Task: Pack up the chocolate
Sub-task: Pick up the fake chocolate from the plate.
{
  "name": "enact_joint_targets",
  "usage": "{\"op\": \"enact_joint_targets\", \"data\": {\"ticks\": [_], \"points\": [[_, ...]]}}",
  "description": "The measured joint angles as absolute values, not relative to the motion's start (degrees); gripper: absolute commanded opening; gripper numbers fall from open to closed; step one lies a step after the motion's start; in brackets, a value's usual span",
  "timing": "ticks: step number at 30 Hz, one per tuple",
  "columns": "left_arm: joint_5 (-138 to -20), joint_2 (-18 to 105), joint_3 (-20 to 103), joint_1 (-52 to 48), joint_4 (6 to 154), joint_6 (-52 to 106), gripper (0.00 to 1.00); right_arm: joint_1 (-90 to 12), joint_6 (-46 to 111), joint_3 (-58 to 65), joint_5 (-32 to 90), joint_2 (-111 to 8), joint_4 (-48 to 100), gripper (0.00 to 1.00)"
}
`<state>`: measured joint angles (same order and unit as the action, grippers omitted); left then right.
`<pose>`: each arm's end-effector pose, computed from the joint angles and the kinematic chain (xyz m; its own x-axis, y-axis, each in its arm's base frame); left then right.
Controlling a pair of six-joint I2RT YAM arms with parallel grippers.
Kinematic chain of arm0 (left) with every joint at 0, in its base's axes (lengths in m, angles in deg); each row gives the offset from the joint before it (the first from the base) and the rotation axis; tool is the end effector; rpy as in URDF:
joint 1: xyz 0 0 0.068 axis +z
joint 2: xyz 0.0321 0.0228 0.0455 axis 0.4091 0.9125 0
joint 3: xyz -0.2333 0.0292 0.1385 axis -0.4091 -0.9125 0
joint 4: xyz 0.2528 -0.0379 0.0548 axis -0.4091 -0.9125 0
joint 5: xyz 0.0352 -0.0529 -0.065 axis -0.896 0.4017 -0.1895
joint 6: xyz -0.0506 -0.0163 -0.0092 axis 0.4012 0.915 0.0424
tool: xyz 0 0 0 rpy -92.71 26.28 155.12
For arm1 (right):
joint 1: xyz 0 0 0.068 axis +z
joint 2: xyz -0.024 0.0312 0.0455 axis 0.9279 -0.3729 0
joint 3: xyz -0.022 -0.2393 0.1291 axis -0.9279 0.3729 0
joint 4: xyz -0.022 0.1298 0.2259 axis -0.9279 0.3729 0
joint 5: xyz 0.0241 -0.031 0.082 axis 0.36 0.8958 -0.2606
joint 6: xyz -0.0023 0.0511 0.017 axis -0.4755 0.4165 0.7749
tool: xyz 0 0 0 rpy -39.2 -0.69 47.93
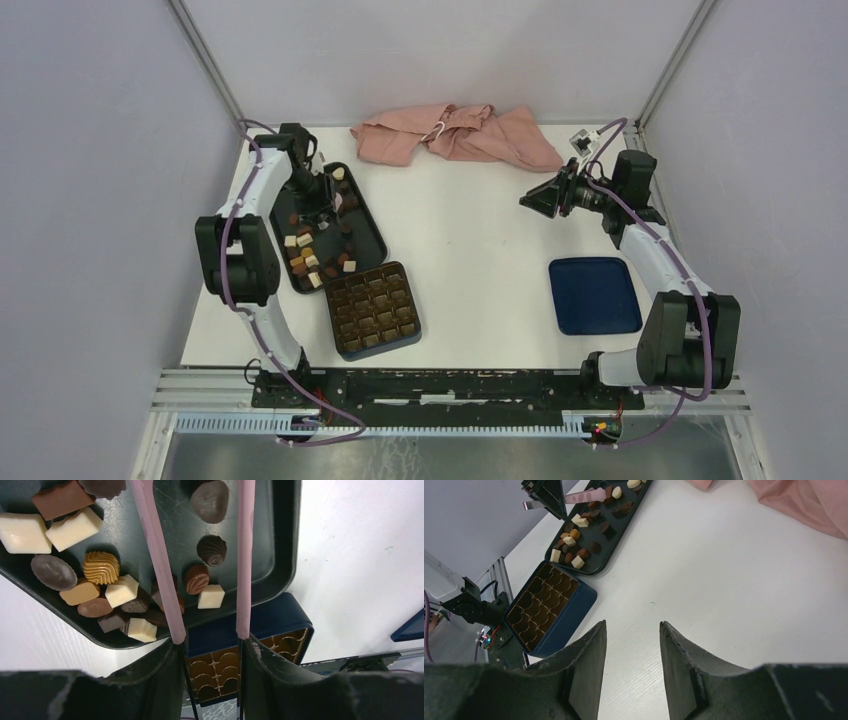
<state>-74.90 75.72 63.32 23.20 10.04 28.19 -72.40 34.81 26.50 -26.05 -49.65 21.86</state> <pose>0.3669 -0.0137 0.2586 -0.9749 -0.2004 -0.0972 -0.1719 0.9545 -0.2438 0.3001 0.0091 0.2821 -0.5133 0.1134 -0.8507 -0.7063 0.5073 0.4938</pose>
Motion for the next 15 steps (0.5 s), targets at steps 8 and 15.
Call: {"op": "enact_joint_targets", "data": {"ticks": [8, 15], "points": [[-74.6, 81.6, 64.0, 23.7, 9.8, 27.5, 0.47, -72.4, 35.2, 27.0, -26.0, -50.3, 21.1, 0.49], [-74.0, 83.6, 64.8, 23.7, 9.1, 25.8, 0.47, -72.4, 35.4, 27.5, -25.8, -50.4, 20.9, 0.49]]}}
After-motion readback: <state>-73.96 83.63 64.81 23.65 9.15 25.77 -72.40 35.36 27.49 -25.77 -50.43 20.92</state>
